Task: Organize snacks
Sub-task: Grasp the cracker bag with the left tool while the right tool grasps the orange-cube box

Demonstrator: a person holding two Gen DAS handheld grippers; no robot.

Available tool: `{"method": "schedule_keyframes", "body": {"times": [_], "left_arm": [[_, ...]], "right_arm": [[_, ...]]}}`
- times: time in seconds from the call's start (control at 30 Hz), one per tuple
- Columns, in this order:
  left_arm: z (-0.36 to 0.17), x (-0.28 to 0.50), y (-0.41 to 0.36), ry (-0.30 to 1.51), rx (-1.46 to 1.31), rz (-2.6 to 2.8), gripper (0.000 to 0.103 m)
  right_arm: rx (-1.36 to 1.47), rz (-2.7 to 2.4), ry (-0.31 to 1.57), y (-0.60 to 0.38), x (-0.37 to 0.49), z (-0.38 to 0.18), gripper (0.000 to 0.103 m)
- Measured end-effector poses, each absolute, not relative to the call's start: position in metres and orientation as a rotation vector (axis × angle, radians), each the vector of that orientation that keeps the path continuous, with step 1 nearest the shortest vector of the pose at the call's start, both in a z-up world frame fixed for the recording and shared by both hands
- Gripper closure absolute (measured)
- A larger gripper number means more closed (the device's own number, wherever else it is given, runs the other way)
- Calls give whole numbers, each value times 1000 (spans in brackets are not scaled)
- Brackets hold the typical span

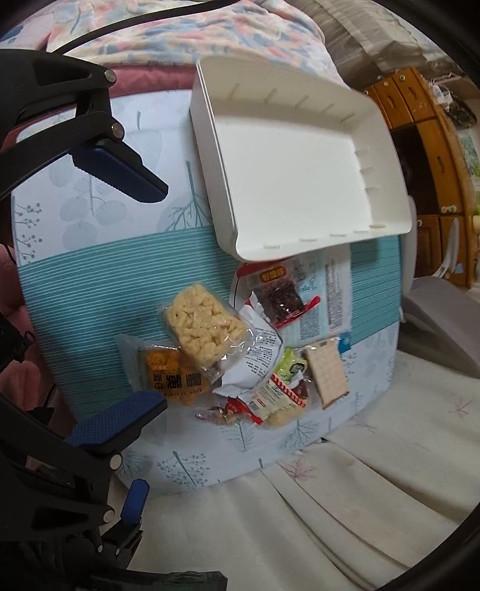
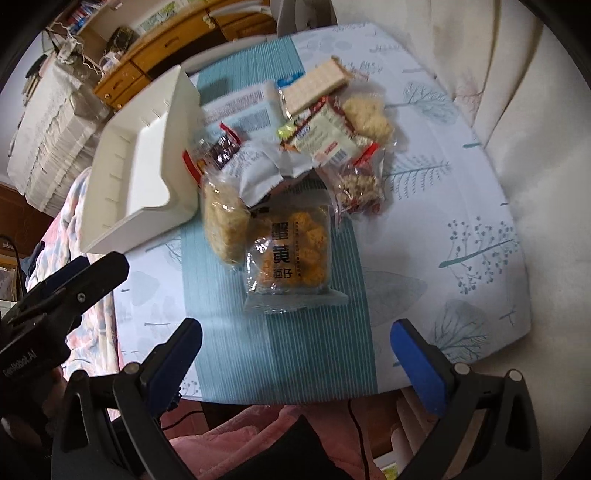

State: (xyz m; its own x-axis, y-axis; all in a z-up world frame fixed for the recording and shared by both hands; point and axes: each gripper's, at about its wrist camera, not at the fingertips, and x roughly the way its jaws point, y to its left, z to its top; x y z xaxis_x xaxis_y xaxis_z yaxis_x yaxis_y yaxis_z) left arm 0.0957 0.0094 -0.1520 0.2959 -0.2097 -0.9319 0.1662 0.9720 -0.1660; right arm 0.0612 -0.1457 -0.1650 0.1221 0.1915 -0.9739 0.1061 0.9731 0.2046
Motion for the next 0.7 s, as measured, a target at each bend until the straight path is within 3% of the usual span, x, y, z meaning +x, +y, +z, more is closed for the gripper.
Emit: {"method": "schedule_keyframes", "body": {"times": [0.3, 0.7], "left_arm": [[-201, 130, -16, 1294, -15, -343, 2], [-248, 155, -47, 1374, 55, -387, 2]], "right_arm": [[229, 123, 1506, -145, 83, -217, 0], [207, 241, 1445, -149, 89, -255, 0]]}}
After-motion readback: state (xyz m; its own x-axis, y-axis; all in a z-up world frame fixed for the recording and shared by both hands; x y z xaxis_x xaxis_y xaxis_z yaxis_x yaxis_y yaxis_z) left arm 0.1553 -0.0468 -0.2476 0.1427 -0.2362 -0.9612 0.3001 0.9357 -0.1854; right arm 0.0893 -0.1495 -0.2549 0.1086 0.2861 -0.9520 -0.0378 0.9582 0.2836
